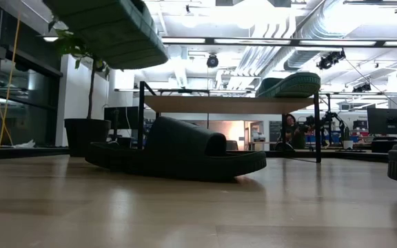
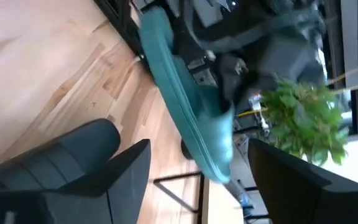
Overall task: Pick and place slides into the shelf
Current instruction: Put the green slide on the shelf
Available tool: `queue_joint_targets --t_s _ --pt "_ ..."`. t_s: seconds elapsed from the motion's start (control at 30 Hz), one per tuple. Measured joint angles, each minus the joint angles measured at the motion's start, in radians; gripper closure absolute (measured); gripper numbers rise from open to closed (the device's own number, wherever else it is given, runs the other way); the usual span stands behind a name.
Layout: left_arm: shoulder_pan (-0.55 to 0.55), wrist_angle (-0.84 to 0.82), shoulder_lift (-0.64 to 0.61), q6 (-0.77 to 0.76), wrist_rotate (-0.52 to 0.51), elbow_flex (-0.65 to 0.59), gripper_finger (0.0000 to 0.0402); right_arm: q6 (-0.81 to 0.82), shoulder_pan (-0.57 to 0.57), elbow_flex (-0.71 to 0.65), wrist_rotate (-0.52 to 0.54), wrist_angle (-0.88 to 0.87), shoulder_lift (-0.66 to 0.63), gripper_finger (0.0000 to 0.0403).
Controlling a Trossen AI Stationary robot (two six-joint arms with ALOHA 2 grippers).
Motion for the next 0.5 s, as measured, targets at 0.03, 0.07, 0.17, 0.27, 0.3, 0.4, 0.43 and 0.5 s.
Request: queue_joint_targets --t_s 0.03,0.07,0.17,0.27,0.3,0.4,0.43,0.5 --pt "0.011 0.001 0.000 0.007 0.005 0.001 0.0365 -0.011 0.002 0.020 0.000 -0.007 0.022 0.0139" --pt "0.021 0.000 0.000 0.011 0.011 0.003 0.0365 -0.020 0.004 0.042 0.000 -0.019 0.044 0.0138" --pt "0.048 0.001 0.000 0.027 0.024 0.004 0.0365 -0.032 0.005 0.103 0.000 -0.050 0.107 0.0137" --pt "0.067 0.003 0.000 0.032 0.028 0.004 0.0365 -0.050 0.005 0.156 0.003 -0.054 0.162 0.0137" --pt "0.071 0.005 0.000 0.032 0.030 0.004 0.0365 -0.055 0.005 0.173 0.002 -0.055 0.177 0.0137" --pt "0.073 0.029 0.000 0.043 0.041 0.004 0.0365 -0.072 0.005 0.212 -0.005 -0.053 0.218 0.0137" --pt "0.072 0.040 0.000 0.057 0.041 0.004 0.0365 -0.080 0.004 0.219 -0.005 -0.054 0.229 0.0137" --pt "0.070 0.069 0.000 0.093 0.044 0.004 0.0365 -0.087 0.004 0.230 -0.009 -0.054 0.244 0.0137"
